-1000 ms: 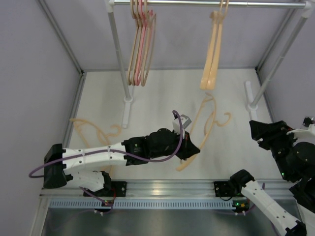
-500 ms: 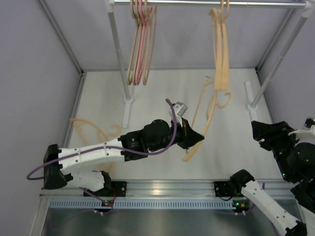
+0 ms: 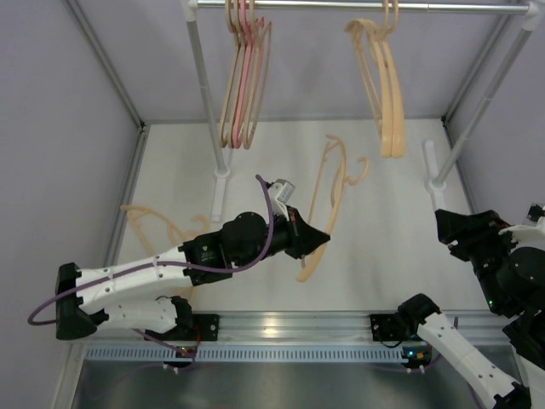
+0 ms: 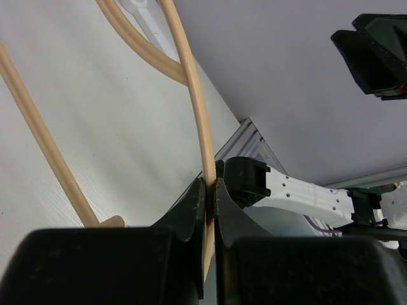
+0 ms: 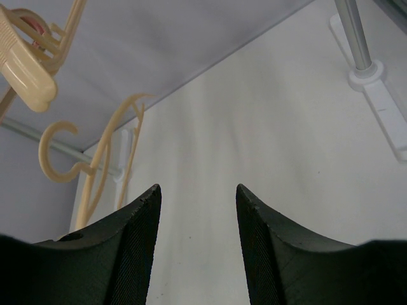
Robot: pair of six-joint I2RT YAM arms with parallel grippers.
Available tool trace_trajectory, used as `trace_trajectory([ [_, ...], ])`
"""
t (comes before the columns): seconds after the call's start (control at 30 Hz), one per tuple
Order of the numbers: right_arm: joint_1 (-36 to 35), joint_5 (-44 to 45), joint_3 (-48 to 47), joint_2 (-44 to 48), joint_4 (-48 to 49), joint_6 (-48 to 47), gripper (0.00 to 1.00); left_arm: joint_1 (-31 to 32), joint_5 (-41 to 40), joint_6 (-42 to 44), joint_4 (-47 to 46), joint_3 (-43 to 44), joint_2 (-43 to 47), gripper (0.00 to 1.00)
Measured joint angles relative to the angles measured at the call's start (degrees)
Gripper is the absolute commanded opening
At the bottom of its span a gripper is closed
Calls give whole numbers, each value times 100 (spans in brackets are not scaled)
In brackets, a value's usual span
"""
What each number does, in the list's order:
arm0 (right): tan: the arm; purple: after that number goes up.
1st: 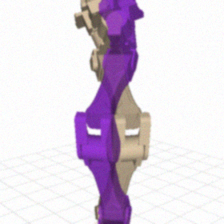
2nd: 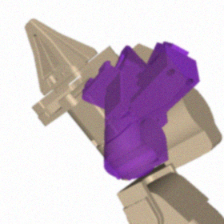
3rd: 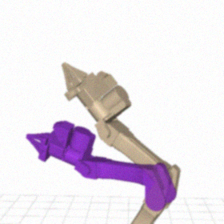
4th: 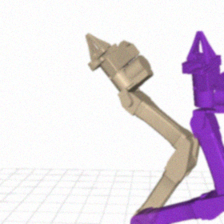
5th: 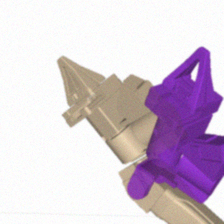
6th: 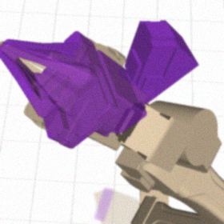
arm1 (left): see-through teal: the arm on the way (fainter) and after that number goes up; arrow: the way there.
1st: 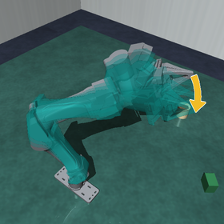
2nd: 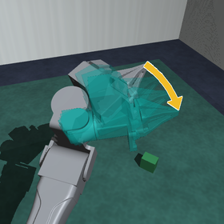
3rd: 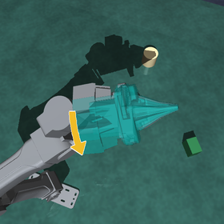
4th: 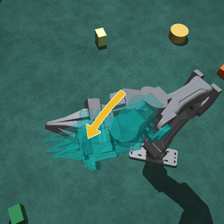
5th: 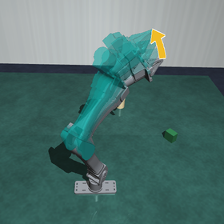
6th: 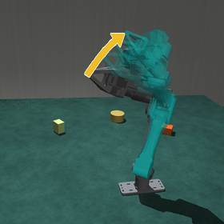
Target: Organize the hangers
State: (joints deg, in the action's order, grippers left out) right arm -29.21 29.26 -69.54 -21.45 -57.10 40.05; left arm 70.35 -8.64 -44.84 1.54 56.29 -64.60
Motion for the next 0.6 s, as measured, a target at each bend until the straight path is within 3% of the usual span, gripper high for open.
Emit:
trace_trajectory([
  [0.3, 0, 0, 0, 0, 0, 0, 49, -15, -505, -105, -162, -127, 629, 0],
  [0.6, 0, -4, -2, -39, -2, -4, 49, -20, -1008, 446, -501, 1099, -468, 0],
])
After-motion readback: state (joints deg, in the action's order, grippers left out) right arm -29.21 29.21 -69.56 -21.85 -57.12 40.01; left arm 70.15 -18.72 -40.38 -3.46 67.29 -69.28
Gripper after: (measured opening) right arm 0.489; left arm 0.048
